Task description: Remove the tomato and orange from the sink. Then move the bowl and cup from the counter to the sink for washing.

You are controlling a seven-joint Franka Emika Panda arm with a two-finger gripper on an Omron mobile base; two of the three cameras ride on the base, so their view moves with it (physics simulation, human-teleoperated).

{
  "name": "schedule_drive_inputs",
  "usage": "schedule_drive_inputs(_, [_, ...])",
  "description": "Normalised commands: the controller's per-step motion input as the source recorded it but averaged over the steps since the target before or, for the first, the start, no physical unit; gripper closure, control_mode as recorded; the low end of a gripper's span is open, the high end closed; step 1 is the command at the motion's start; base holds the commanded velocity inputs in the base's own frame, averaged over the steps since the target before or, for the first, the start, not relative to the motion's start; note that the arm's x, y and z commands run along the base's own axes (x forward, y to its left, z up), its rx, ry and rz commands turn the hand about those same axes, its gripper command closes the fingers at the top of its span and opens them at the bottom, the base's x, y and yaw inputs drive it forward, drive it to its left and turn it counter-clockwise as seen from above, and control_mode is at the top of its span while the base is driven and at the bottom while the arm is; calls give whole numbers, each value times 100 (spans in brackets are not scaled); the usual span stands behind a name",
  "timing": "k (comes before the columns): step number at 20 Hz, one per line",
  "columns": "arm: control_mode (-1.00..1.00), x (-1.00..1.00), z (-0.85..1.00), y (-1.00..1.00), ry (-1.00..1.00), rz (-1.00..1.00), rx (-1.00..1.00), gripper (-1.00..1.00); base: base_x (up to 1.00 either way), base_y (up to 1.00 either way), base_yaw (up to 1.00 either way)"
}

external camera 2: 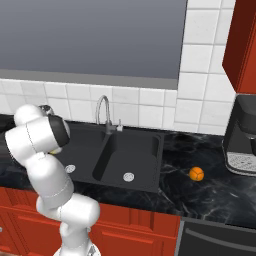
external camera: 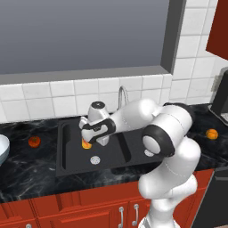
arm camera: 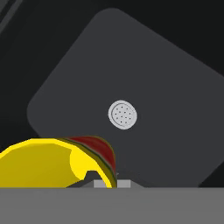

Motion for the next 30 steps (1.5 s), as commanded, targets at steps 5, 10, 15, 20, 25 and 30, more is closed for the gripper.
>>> schedule_drive_inputs(5, [-100, 23, -15, 11, 0, 0, 0, 100, 0, 0, 0])
schedule_drive_inputs(10, [-100, 20, -14, 10, 0, 0, 0, 100, 0, 0, 0])
schedule_drive_inputs(15, [-100, 21, -14, 13, 0, -1, 0, 100, 0, 0, 0])
schedule_drive_inputs(20, [-100, 23, -11, 15, -1, -1, 0, 100, 0, 0, 0])
schedule_drive_inputs(25, [-100, 21, -13, 16, 0, -2, 0, 100, 0, 0, 0])
schedule_drive_inputs(30, [-100, 21, -15, 11, 0, -1, 0, 100, 0, 0, 0])
